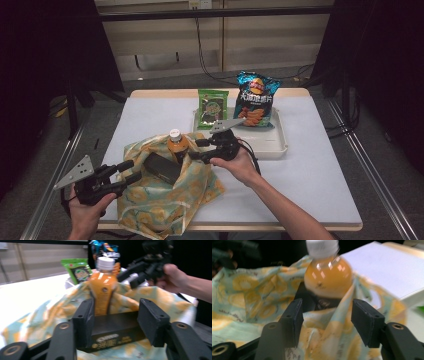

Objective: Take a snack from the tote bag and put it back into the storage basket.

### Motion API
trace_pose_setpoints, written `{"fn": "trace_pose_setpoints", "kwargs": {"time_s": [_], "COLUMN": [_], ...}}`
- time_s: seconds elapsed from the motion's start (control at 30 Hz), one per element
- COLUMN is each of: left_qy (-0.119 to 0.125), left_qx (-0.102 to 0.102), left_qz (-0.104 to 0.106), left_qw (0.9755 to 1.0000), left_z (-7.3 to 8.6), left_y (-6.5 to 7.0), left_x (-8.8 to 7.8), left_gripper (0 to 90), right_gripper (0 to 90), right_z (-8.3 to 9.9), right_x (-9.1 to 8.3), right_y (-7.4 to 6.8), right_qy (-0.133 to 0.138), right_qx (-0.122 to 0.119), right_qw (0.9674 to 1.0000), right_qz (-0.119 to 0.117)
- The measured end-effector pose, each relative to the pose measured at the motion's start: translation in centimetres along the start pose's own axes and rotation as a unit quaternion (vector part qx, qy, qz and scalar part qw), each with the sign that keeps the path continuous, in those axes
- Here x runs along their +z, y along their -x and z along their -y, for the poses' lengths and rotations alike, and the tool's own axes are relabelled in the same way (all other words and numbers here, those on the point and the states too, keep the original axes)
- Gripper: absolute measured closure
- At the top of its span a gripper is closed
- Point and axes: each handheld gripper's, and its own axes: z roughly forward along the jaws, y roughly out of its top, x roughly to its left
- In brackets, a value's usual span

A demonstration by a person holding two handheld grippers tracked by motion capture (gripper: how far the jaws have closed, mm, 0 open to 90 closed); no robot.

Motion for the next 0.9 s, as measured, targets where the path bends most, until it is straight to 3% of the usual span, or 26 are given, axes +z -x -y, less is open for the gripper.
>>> {"fn": "trace_pose_setpoints", "kwargs": {"time_s": [0.1,0.2,0.33,0.4,0.47,0.6,0.7,0.77,0.83,0.9], "left_qy": [-0.006,-0.028,-0.053,-0.066,-0.072,-0.089,-0.102,-0.107,-0.113,-0.113], "left_qx": [-0.008,-0.018,-0.031,-0.03,-0.037,-0.049,-0.044,-0.042,-0.041,-0.05], "left_qz": [-0.011,-0.031,-0.036,-0.06,-0.059,-0.056,-0.046,-0.036,-0.039,-0.034], "left_qw": [0.9999,0.999,0.9974,0.9955,0.995,0.9933,0.9928,0.9927,0.992,0.9917], "left_z": [-0.1,0.1,0.6,1.0,1.5,2.2,2.7,3.0,3.1,3.4], "left_y": [-1.0,-2.6,-4.6,-5.7,-6.6,-7.0,-7.0,-7.1,-7.1,-7.2], "left_x": [0.5,1.6,3.2,3.8,4.2,4.9,5.1,5.0,4.8,4.4], "left_gripper": [40.0,30.6,20.3,19.1,18.4,19.5,39.9,62.5,79.8,88.1], "right_gripper": [42.7,47.9,66.8,76.3,83.8,87.6,88.4,88.7,88.7,88.7], "right_z": [0.7,1.4,2.0,2.2,2.4,3.1,3.6,3.7,3.7,3.7], "right_x": [0.8,1.3,1.5,1.5,1.4,1.3,1.4,1.6,1.7,1.6], "right_y": [-0.2,-0.1,-0.2,-0.1,-0.2,-0.7,-1.0,-1.4,-1.7,-1.9], "right_qy": [-0.014,-0.024,-0.029,-0.033,-0.036,-0.047,-0.05,-0.056,-0.06,-0.062], "right_qx": [-0.002,0.002,0.004,0.002,0.0,-0.004,-0.004,-0.007,-0.012,-0.014], "right_qw": [0.9999,0.9997,0.9994,0.9992,0.9989,0.9982,0.9978,0.9973,0.9969,0.9967], "right_qz": [-0.006,-0.011,-0.02,-0.024,-0.029,-0.037,-0.044,-0.047,-0.05,-0.05]}}
